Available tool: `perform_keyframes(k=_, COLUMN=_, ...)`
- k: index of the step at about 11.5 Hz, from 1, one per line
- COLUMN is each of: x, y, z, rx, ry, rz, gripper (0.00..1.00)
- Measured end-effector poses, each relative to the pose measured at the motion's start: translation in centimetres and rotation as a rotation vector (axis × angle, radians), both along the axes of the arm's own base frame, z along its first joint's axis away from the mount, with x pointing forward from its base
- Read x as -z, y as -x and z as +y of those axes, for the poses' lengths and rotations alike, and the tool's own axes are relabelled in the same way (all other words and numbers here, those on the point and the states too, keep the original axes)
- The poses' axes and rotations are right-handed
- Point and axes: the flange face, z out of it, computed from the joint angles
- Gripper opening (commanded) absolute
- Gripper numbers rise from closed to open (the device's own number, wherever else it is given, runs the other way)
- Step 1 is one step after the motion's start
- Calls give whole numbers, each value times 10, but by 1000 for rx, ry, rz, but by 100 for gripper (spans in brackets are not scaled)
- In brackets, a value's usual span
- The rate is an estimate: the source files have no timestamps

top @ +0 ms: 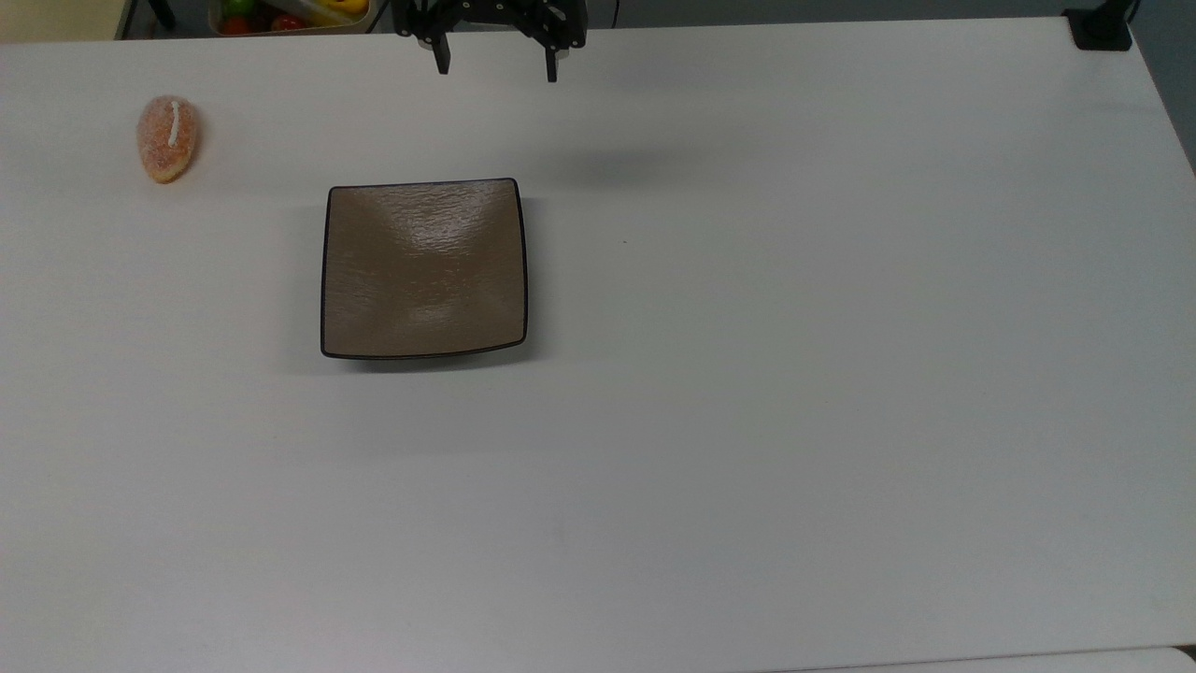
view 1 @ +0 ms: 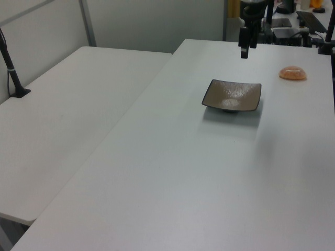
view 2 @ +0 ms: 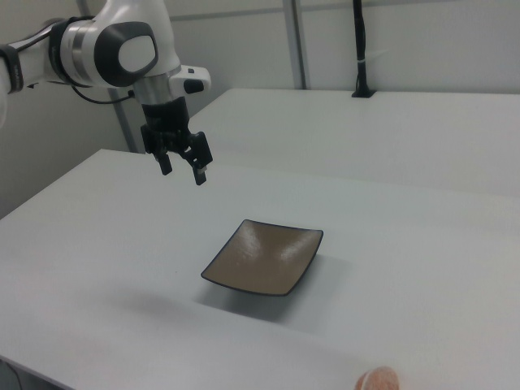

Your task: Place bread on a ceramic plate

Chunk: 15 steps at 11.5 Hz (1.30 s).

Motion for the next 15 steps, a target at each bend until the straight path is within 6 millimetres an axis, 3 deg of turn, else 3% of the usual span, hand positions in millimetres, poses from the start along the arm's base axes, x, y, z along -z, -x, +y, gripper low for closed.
perform_keyframes(k=9, x=2, y=-1, z=-4, rx=6, ry=6, rz=3, gripper=100)
perform_keyframes(k=10, x=1, y=-2, z=-14, rx=18, ry=20, rz=0, gripper=100)
perform_keyframes(k=15, x=2, y=0, z=-107, rx=78, ry=171, rz=9, gripper=100)
